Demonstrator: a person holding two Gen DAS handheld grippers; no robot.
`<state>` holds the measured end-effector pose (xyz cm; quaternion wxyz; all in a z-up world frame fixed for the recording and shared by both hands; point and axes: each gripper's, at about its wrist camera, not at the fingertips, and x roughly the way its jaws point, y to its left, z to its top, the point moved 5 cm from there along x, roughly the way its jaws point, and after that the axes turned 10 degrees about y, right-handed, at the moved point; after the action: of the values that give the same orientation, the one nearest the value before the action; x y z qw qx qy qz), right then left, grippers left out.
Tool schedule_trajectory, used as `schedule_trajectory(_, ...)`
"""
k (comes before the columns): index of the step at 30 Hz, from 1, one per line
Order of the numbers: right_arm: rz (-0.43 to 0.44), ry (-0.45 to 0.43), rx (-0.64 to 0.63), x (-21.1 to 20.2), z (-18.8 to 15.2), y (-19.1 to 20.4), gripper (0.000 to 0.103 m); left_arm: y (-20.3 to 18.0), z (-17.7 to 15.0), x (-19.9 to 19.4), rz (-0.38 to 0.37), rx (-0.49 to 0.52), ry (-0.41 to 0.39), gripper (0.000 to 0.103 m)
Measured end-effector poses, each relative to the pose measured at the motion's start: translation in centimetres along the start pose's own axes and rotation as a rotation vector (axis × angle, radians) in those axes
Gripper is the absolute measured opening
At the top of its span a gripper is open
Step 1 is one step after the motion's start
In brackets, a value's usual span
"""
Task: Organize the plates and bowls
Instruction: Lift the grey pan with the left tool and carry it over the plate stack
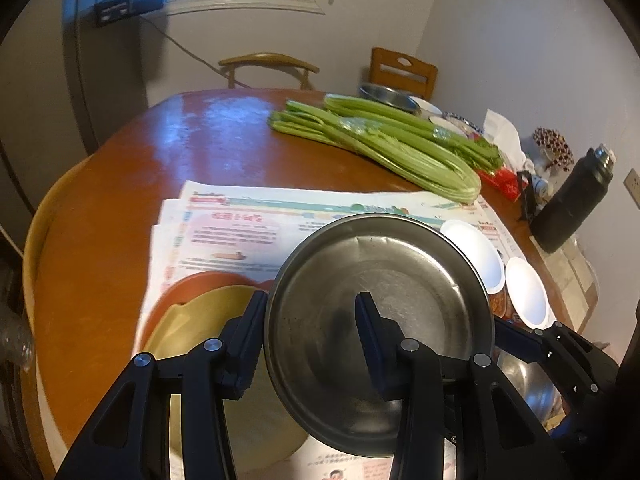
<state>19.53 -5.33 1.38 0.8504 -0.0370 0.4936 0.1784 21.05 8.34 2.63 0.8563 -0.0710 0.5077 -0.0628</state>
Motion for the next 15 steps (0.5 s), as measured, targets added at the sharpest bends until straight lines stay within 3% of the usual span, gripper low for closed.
schedule_trajectory(15,0.029,0.002,-0.122,0.1,1.5,6.2,0.067,5.5,-1.4,-3.4,0.029,-0.070,-0.037,0.045)
